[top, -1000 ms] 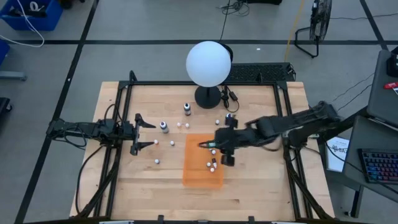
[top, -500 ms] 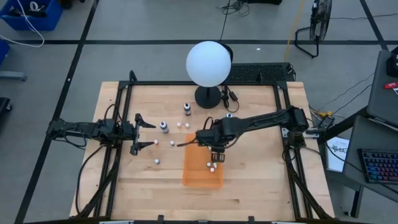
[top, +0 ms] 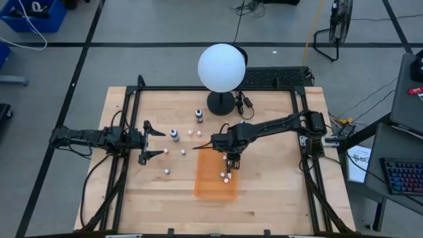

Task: Pick & Place food coloring
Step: Put the large green food coloring bottle into the orange bin, then put the large blue food coloring bottle into the orange bin

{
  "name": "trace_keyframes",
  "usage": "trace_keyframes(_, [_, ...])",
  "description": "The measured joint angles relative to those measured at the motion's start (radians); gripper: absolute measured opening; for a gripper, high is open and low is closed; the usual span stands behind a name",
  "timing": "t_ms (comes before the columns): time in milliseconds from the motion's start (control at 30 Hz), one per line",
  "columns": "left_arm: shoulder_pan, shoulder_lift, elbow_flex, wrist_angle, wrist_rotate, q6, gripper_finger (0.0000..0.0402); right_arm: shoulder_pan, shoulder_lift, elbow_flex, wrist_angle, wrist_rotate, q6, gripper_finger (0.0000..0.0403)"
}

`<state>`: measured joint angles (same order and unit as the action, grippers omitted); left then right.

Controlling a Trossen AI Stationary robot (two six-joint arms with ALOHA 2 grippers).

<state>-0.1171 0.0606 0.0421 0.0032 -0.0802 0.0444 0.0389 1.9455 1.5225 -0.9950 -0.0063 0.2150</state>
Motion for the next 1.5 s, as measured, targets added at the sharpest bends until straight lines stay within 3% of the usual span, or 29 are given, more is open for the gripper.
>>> trace_keyframes(167, [0.0, 0.0, 0.0, 0.0, 0.0, 0.0, 0.0351, 0.0, -0.002, -0.007, 0.01, 0.0, 0.018, 0.0133])
trace_keyframes(400, [0.0, 0.0, 0.0, 0.0, 0.0, 0.0, 0.0351, 0.0, -0.004, -0.009, 0.023, 0.001, 0.07, 0.025])
trace_keyframes(533, [0.0, 0.0, 0.0, 0.0, 0.0, 0.0, 0.0351, -0.002, -0.039, -0.01, 0.004, 0.0, 0.113, 0.028])
trace_keyframes(800, [0.0, 0.0, 0.0, 0.0, 0.0, 0.0, 0.0351, -0.002, -0.212, -0.01, -0.005, 0.013, 0.165, 0.0269])
trace_keyframes(1000, [0.0, 0.0, 0.0, 0.0, 0.0, 0.0, 0.0351, -0.043, -0.333, -0.009, -0.025, 0.252, 0.074, 0.0259])
trace_keyframes(1067, [0.0, 0.0, 0.0, 0.0, 0.0, 0.0, 0.0351, -0.084, -0.348, -0.009, -0.037, 0.286, 0.046, 0.0257])
trace_keyframes(1300, [0.0, 0.0, 0.0, 0.0, 0.0, 0.0, 0.0351, -0.284, -0.319, -0.009, -0.058, 0.161, 0.042, 0.0255])
trace_keyframes(1500, [0.0, 0.0, 0.0, 0.0, 0.0, 0.0, 0.0351, -0.379, -0.267, -0.009, -0.057, 0.108, 0.023, 0.0255])
